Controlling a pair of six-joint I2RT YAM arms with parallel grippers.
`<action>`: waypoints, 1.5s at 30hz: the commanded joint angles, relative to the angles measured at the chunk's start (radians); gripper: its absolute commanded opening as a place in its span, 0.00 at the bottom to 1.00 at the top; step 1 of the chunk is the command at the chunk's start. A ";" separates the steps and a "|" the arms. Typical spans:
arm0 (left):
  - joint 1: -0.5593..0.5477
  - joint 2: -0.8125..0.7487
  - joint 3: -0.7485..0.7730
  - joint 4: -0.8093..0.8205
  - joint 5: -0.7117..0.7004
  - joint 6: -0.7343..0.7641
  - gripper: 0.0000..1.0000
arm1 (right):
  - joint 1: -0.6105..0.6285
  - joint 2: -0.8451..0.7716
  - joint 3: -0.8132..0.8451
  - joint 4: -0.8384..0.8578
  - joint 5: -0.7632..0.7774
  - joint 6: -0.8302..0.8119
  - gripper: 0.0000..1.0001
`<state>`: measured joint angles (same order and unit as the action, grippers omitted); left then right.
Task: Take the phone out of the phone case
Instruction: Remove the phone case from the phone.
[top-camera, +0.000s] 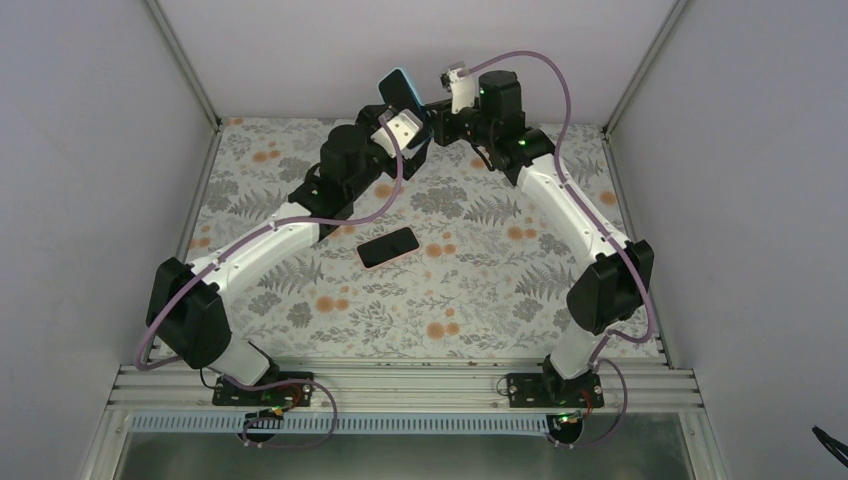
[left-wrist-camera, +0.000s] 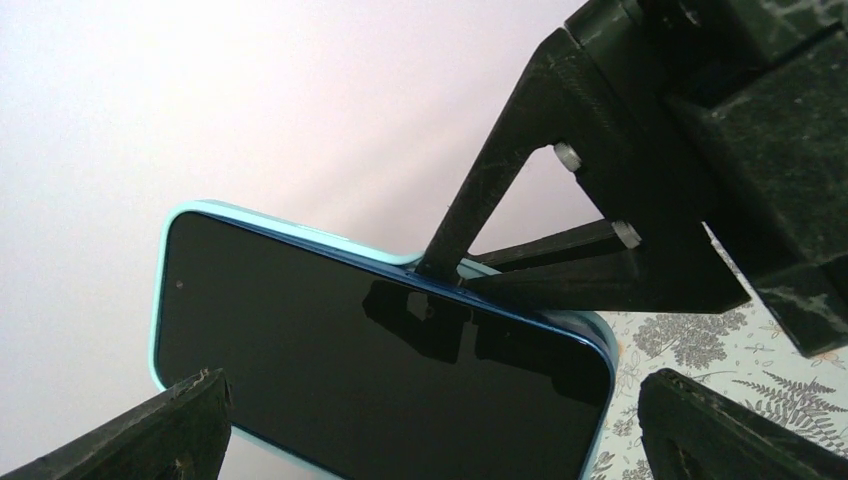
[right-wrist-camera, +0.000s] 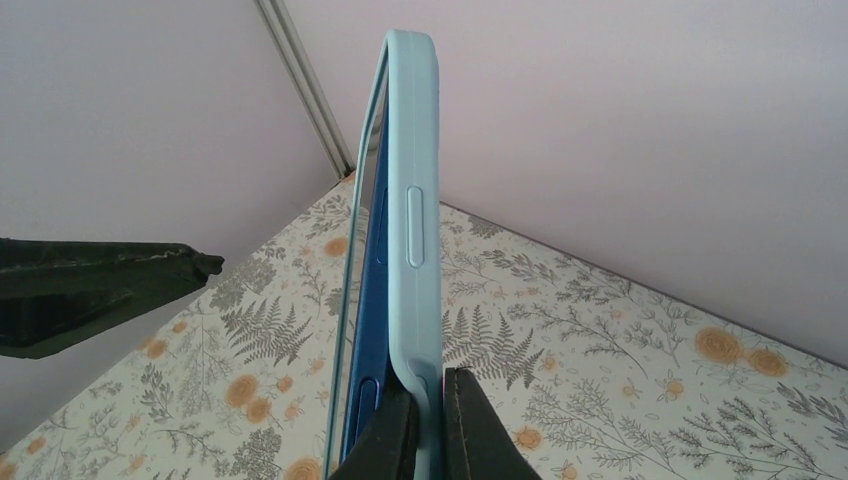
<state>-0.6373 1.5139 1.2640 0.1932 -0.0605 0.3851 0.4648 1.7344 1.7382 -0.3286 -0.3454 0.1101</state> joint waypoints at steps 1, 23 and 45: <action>-0.004 0.002 0.037 0.017 -0.021 -0.008 1.00 | 0.011 -0.034 0.007 0.091 -0.008 0.005 0.03; -0.003 0.040 0.070 -0.006 -0.060 -0.012 1.00 | 0.017 -0.042 0.008 0.094 -0.016 0.016 0.03; -0.002 0.069 0.094 -0.015 -0.152 -0.031 1.00 | 0.022 -0.055 0.007 0.100 -0.019 0.025 0.03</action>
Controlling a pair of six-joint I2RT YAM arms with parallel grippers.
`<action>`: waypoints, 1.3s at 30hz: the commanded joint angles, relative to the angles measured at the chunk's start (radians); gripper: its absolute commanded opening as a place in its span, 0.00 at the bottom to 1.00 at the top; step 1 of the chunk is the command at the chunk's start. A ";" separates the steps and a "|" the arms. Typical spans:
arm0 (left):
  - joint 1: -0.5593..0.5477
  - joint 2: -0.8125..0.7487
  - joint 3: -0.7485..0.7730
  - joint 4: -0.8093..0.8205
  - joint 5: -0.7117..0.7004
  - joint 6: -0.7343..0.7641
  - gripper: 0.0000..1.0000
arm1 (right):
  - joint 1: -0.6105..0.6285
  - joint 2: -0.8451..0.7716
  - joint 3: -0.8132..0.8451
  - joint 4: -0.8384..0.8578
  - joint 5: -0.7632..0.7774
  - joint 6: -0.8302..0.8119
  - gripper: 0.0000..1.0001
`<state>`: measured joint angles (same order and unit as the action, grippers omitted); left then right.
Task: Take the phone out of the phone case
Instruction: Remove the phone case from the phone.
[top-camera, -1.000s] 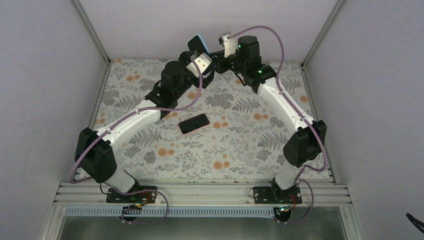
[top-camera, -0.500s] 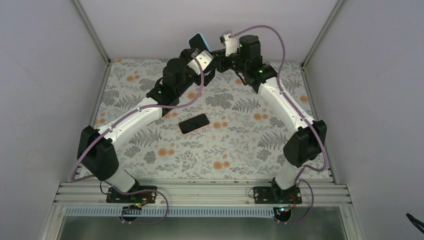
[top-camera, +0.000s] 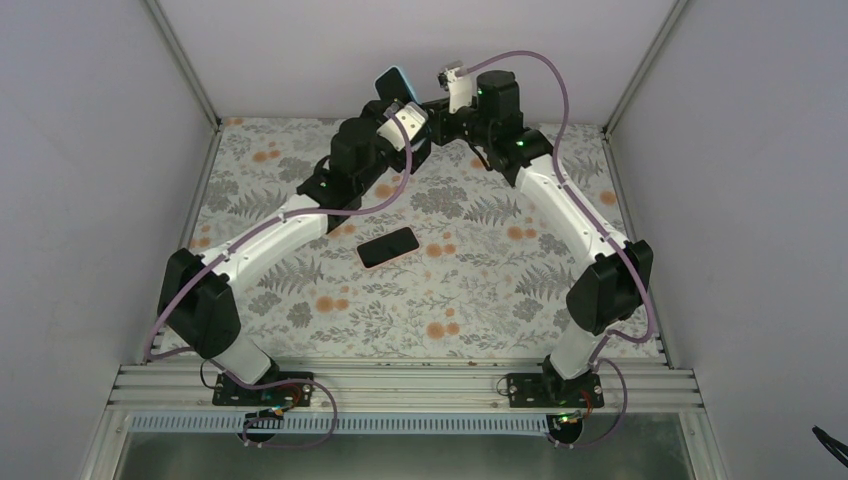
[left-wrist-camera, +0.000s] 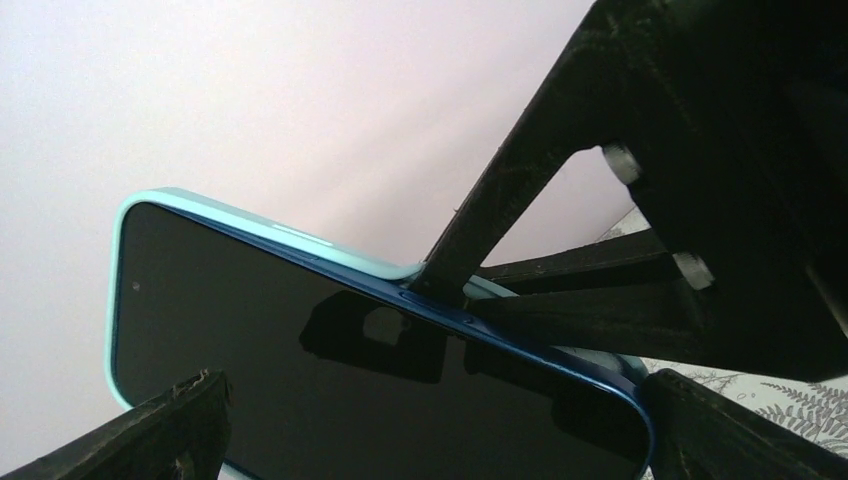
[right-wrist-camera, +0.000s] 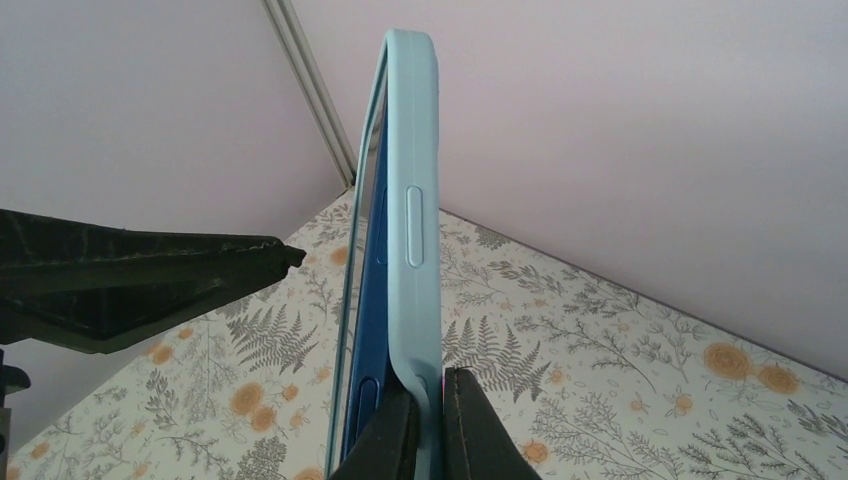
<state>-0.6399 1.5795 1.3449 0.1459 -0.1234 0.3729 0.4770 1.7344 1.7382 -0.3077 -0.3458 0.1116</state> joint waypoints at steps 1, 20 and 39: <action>0.000 0.001 0.014 0.039 -0.106 -0.020 1.00 | 0.010 -0.057 0.005 0.079 -0.018 0.020 0.03; 0.037 0.006 -0.240 1.215 -0.535 0.827 1.00 | 0.007 -0.064 -0.009 -0.021 -0.227 -0.040 0.03; -0.102 -0.004 -0.437 1.468 -0.280 0.925 0.88 | 0.009 -0.026 -0.021 0.004 -0.241 -0.013 0.03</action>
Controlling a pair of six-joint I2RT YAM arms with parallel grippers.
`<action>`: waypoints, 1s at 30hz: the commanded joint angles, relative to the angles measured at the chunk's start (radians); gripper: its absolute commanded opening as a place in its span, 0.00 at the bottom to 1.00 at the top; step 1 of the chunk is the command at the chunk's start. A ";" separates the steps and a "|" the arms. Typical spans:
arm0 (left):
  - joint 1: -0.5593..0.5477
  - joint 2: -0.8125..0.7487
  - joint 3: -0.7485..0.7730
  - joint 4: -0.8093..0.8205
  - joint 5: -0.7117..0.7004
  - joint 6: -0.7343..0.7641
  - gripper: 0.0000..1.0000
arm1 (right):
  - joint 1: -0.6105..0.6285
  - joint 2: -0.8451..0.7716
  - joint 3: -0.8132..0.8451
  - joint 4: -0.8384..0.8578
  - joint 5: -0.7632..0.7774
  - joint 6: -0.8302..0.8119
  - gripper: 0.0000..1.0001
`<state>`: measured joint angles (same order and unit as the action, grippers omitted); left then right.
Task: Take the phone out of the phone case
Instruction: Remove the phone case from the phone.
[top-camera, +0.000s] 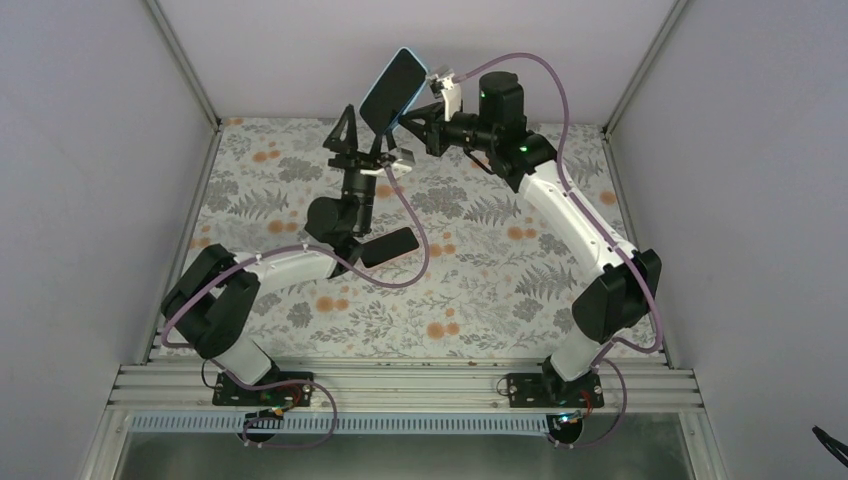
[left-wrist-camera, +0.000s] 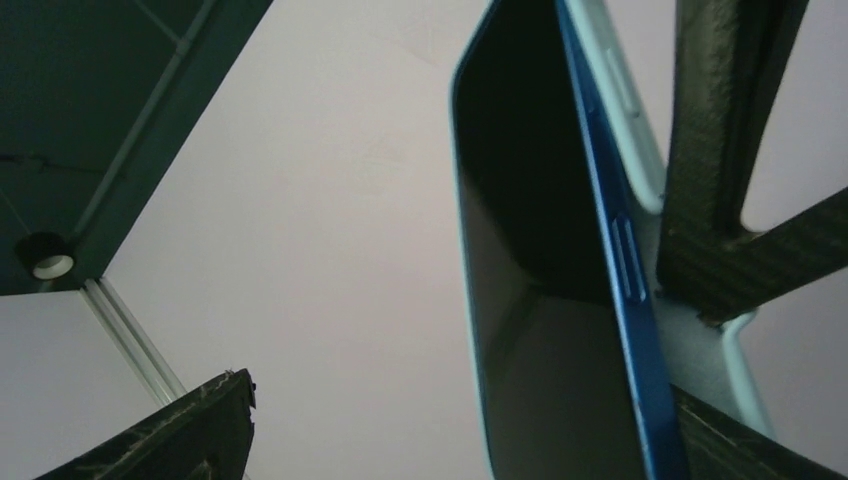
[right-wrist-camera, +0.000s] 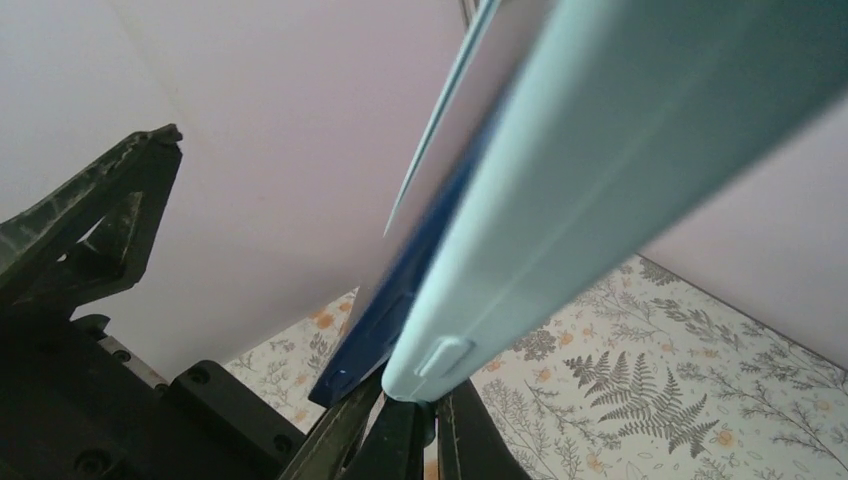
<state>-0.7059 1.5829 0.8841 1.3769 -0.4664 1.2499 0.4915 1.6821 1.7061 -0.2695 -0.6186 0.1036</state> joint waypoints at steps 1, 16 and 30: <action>-0.041 0.008 0.024 0.259 0.072 0.070 0.85 | -0.008 0.029 0.013 -0.035 0.028 -0.004 0.03; -0.055 0.175 0.084 0.397 0.076 0.220 0.42 | -0.007 0.046 -0.003 -0.035 -0.024 -0.006 0.03; -0.064 0.201 0.111 0.399 0.050 0.251 0.03 | -0.007 0.024 -0.029 -0.019 0.054 0.007 0.03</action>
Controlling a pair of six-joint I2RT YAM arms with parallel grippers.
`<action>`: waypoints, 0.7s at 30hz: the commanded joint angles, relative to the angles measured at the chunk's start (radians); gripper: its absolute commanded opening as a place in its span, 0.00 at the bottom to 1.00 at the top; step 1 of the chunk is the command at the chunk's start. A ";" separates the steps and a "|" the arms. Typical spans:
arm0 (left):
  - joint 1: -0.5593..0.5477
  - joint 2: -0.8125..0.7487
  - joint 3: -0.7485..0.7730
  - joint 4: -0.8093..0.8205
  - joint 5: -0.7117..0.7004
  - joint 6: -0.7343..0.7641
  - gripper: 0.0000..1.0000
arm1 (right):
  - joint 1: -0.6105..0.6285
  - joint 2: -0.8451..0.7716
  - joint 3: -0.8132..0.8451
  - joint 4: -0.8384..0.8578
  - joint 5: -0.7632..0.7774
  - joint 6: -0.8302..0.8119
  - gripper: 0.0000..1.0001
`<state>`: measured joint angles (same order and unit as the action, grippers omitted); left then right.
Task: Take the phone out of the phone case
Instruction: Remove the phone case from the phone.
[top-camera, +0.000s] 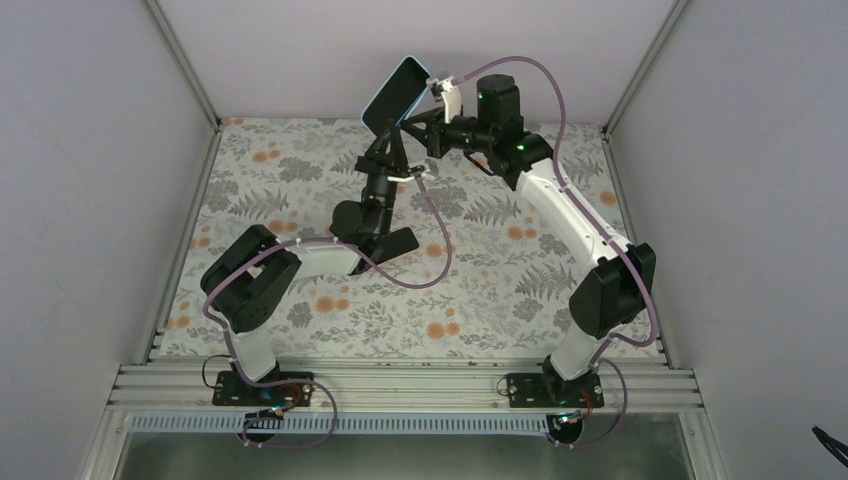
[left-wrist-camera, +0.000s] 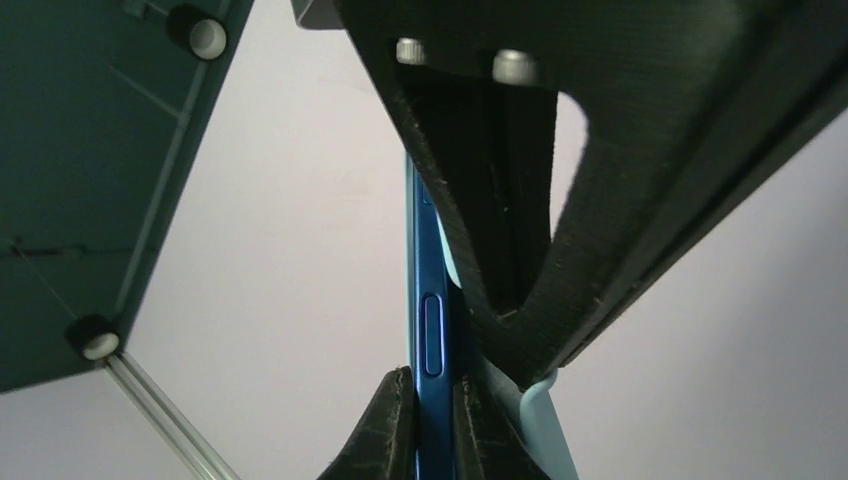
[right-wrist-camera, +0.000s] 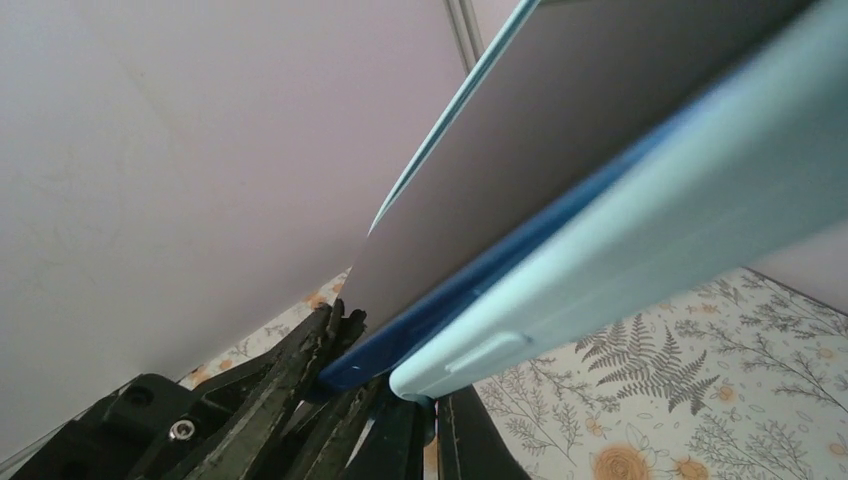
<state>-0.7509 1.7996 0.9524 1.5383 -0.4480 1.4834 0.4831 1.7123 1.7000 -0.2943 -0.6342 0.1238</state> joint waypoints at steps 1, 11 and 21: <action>-0.025 -0.018 0.040 0.238 0.031 0.022 0.02 | 0.001 -0.003 -0.023 0.005 0.094 -0.013 0.03; -0.083 -0.124 -0.003 0.086 -0.012 -0.053 0.02 | -0.015 -0.008 -0.039 0.012 0.319 -0.043 0.03; -0.113 -0.358 -0.112 -0.343 -0.062 -0.235 0.02 | -0.056 -0.020 -0.073 -0.009 0.471 -0.179 0.03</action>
<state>-0.8707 1.5097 0.9150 1.2591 -0.5125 1.2987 0.4561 1.7084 1.6623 -0.2962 -0.1978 0.0216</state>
